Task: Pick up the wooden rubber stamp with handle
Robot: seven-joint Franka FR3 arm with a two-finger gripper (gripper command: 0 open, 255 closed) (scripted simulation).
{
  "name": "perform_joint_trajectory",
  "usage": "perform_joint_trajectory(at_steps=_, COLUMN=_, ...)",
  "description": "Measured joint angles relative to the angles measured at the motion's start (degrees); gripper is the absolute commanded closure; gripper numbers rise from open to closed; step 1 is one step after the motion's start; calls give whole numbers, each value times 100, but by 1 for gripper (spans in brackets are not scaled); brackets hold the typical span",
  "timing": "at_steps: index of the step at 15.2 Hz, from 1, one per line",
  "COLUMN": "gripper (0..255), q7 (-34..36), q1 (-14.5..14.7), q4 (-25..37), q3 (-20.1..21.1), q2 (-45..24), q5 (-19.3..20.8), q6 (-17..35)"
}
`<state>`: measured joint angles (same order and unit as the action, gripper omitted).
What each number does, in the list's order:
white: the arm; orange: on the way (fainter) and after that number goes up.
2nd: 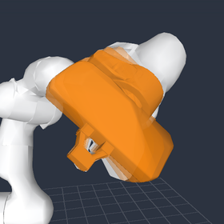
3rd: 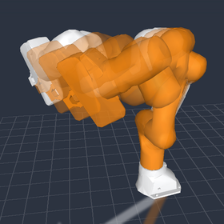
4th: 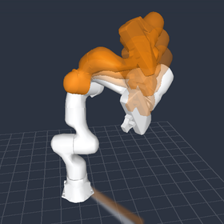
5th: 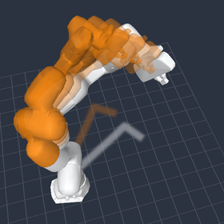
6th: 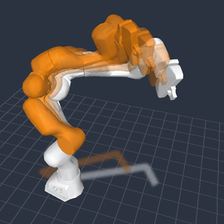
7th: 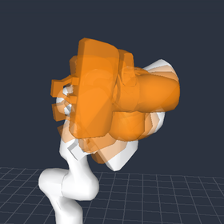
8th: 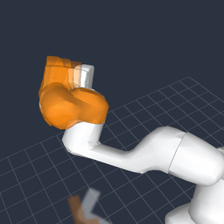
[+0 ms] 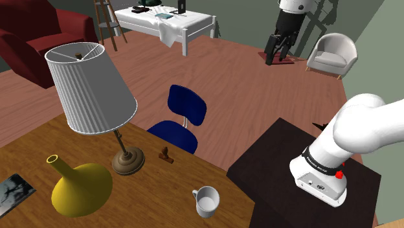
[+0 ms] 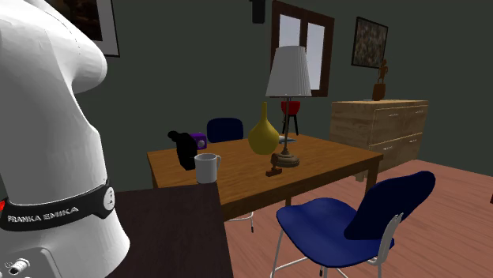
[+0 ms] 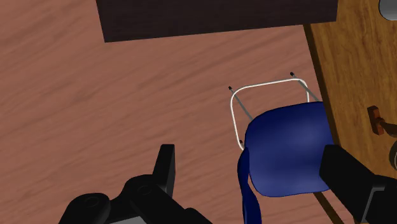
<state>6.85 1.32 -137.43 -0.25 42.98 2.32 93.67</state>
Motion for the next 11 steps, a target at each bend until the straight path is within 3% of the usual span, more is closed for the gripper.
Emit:
perform_joint_trajectory(at_steps=2, gripper=0, q7=40, q1=19, q4=-37, q3=36, q2=-21, q5=-28, q6=53)
perform_joint_trajectory(at_steps=11, gripper=0, q7=732, q1=353, q4=-332, q3=694, q2=-1025, q5=-463, q6=1275)
